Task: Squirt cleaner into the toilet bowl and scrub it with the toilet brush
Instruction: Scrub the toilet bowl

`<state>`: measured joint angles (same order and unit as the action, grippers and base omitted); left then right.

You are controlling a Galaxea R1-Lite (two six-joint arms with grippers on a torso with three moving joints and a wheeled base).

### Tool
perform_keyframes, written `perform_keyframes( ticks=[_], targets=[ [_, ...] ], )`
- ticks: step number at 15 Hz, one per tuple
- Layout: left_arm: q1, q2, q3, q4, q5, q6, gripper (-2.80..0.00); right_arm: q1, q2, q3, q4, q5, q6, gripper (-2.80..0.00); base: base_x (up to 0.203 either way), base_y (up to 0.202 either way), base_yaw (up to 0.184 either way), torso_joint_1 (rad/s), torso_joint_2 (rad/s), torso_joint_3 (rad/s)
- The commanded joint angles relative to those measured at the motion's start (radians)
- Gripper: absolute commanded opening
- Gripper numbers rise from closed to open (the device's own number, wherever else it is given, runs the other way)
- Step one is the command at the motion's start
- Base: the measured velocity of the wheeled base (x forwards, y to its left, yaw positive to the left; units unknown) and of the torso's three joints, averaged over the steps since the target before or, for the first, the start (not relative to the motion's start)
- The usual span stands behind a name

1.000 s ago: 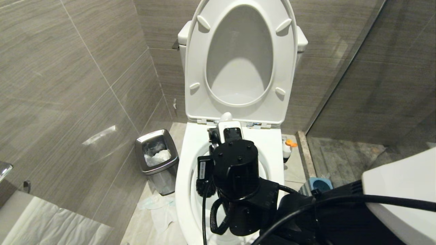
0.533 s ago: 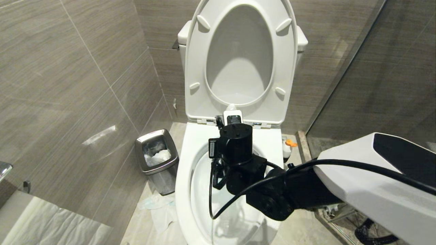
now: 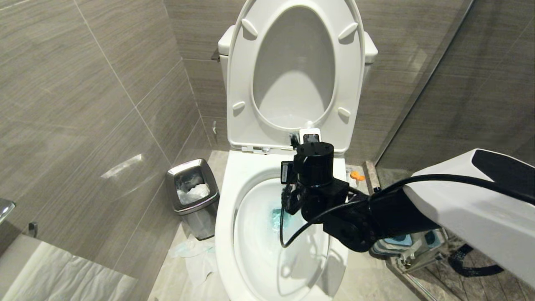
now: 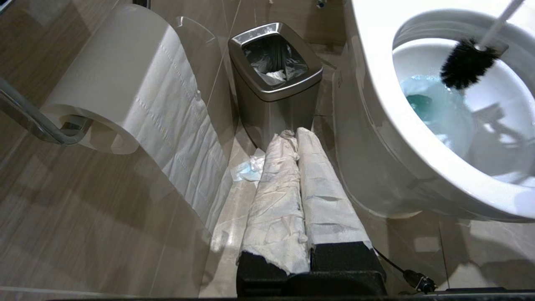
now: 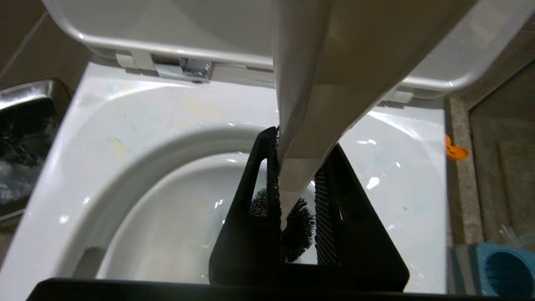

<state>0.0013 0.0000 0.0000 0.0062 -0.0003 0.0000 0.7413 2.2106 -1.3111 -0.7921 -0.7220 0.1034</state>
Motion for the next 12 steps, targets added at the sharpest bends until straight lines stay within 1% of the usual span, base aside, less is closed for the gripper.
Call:
perform_keyframes(
  ticks=[1,4,5,7,12],
  targets=[
    [0.000,0.000,0.000,0.000,0.000,0.000,-2.80,-0.002,-0.101,0.104,-0.005,-0.001,0.004,-2.80,0.000,0.000,0.000,0.000,0.00,0.000],
    [0.000,0.000,0.000,0.000,0.000,0.000,-2.80,0.006,-0.197,0.237,-0.005,0.007,0.013,-2.80,0.000,0.000,0.000,0.000,0.00,0.000],
    [0.000,0.000,0.000,0.000,0.000,0.000,-2.80,0.019,-0.225,0.269,-0.005,0.009,0.023,-2.80,0.000,0.000,0.000,0.000,0.00,0.000],
    [0.000,0.000,0.000,0.000,0.000,0.000,-2.80,0.070,-0.258,0.325,-0.004,0.010,0.050,-2.80,0.000,0.000,0.000,0.000,0.00,0.000],
    [0.000,0.000,0.000,0.000,0.000,0.000,-2.80,0.192,-0.275,0.355,-0.003,0.003,0.081,-2.80,0.000,0.000,0.000,0.000,0.00,0.000]
  ],
)
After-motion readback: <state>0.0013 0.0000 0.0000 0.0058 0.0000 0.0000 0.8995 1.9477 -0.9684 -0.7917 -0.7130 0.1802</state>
